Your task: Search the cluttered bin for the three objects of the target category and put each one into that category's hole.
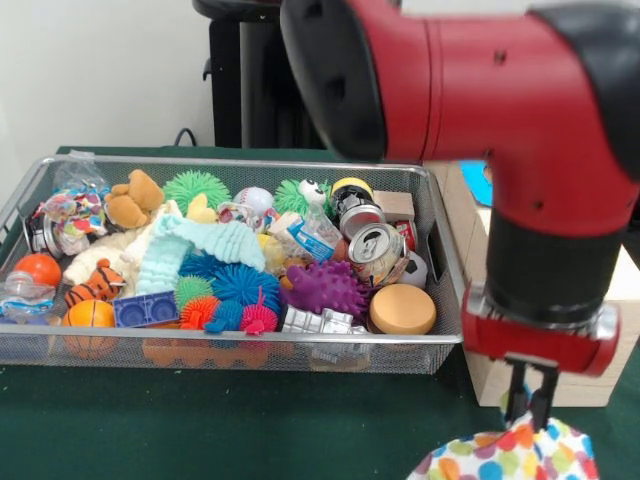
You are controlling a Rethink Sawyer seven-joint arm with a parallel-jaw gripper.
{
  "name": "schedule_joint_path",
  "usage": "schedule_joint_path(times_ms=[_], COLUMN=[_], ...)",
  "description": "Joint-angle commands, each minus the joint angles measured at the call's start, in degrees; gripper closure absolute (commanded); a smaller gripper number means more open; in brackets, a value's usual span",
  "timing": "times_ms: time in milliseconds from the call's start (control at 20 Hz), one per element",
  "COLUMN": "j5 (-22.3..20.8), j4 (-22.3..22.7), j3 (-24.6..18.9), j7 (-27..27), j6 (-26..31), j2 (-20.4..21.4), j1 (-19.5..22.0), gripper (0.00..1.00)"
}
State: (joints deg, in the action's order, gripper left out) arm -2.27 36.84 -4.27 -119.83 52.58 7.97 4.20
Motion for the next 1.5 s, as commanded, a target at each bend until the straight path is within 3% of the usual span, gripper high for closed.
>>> schedule_joint_path(times_ms=[50,600,1150,1500], j5=[-0.09,0.75,3.4,4.36], j4=[7.7,9.49,19.01,24.47], j3=[-2.59,-2.61,-0.72,-0.97], j7=[5.39,2.44,-1.56,-1.39], j6=[5.55,7.06,10.59,10.87], j2=[5.13,8.18,17.96,22.15], j1=[1.14,0.6,-0.38,-0.13], gripper=[1.0,1.0,1.0,1.0])
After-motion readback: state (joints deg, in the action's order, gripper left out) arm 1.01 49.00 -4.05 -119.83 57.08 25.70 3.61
